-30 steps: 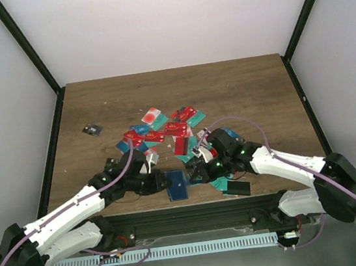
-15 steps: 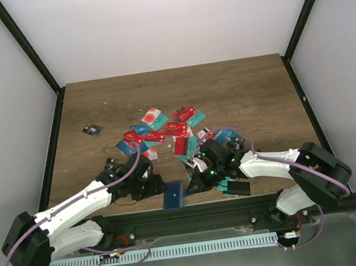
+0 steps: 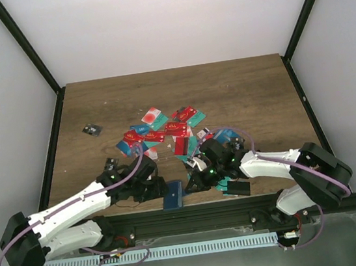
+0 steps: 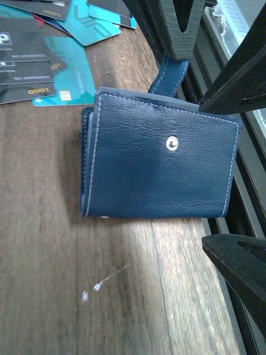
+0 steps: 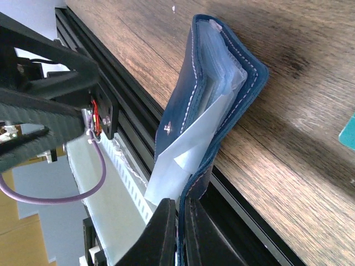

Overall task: Put the credit cards into the card holder
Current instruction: Open the card holder at the center of the board.

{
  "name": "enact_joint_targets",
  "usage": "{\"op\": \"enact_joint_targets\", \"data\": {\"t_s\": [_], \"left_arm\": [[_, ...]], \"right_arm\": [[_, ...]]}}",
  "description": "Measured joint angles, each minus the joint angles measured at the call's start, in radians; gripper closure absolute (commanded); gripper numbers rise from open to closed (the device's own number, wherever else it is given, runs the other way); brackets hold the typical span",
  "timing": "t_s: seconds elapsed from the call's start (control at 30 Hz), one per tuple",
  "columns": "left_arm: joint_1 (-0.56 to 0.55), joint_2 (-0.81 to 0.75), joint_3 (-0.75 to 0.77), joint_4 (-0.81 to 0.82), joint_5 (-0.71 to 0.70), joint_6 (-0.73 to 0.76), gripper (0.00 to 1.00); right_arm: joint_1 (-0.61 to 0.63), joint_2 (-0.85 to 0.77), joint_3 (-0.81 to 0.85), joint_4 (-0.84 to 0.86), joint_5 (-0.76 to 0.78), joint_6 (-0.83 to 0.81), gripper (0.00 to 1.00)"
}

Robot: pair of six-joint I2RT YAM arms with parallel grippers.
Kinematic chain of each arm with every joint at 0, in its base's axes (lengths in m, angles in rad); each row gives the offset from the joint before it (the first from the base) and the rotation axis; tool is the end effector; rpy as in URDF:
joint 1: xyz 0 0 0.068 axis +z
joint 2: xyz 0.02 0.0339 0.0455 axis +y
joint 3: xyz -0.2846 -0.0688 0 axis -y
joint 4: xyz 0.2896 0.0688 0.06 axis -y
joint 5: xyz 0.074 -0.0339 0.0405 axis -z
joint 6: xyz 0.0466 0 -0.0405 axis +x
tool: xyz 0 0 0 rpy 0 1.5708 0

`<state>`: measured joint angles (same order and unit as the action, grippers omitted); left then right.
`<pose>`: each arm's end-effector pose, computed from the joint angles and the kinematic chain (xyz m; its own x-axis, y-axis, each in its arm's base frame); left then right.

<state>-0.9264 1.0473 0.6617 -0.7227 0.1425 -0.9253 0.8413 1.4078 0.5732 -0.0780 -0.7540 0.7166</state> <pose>0.1282 -0.1816 0.1991 -0.9860 -0.0041 -0.1669 0.0695 0.8988 -0.4329 0.1620 0.2291 0.1346 -0.9378 -0.3306 -0.1055 -0.2739 0.5183 0.8101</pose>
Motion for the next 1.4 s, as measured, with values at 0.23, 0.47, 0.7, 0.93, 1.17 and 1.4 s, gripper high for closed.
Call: {"op": "enact_joint_targets", "data": {"t_s": [0.23, 0.47, 0.7, 0.93, 1.17, 1.4], "left_arm": [[-0.059, 0.086, -0.006, 0.059, 0.019, -0.016, 0.36], [-0.113, 0.214, 0.013, 0.093, 0.013, -0.016, 0.34], [-0.142, 0.298, 0.063, 0.102, -0.015, -0.012, 0.31], [-0.148, 0.308, 0.072, 0.103, -0.029, -0.012, 0.22], [-0.163, 0.31, 0.095, 0.101, -0.036, -0.01, 0.17], [-0.174, 0.317, 0.102, 0.098, -0.059, -0.014, 0.27]], "right_arm": [[0.0, -0.008, 0.0, 0.006, -0.009, 0.008, 0.99], [0.0, -0.014, 0.0, 0.006, -0.012, 0.015, 0.99], [0.0, -0.028, 0.0, 0.003, -0.012, 0.018, 0.99], [0.0, -0.035, 0.0, -0.004, -0.011, 0.018, 0.99], [0.0, -0.039, -0.002, -0.015, -0.01, 0.018, 0.99], [0.0, -0.041, -0.002, -0.021, -0.008, 0.014, 0.99]]}}
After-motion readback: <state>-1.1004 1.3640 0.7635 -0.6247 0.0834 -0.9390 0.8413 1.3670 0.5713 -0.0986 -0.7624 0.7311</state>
